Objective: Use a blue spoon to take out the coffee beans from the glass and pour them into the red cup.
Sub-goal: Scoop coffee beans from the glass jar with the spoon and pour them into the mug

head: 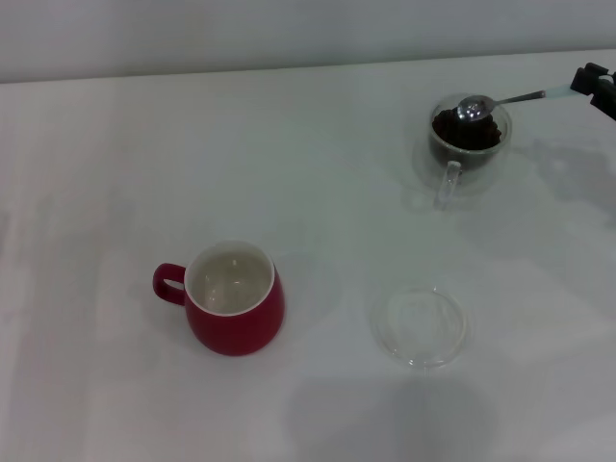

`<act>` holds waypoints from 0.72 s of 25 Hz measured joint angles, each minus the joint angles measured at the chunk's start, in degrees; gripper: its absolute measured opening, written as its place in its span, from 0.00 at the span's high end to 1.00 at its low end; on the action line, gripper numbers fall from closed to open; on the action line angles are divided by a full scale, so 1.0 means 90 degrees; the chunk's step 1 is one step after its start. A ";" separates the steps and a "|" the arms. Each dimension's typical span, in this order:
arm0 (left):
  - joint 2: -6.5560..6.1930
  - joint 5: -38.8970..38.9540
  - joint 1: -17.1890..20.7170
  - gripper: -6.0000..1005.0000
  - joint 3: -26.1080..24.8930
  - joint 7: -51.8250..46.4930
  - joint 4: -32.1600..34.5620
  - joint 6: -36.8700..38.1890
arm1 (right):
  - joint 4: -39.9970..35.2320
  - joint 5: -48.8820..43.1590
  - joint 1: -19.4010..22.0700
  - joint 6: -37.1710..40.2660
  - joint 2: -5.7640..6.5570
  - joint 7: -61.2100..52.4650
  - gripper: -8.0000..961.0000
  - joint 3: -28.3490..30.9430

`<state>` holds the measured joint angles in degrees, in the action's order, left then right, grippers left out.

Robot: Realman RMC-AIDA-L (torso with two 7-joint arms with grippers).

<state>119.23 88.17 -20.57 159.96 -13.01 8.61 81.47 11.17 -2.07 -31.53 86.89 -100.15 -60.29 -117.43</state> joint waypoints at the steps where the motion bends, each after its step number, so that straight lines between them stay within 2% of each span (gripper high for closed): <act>1: 0.0002 0.0000 -0.0001 0.17 0.0000 0.0000 0.0000 0.0000 | 0.0000 -0.0006 -0.0003 -0.0006 -0.0006 0.0033 0.84 -0.0003; 18: 0.0015 -0.0023 -0.0004 0.17 0.0016 0.0000 0.0034 -0.0010 | -0.0034 0.0024 -0.0040 -0.0397 -0.0120 0.0321 0.84 -0.0166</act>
<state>119.36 87.97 -20.61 160.10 -13.01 8.92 81.39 10.86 -1.85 -31.89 83.32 -101.23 -57.40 -118.93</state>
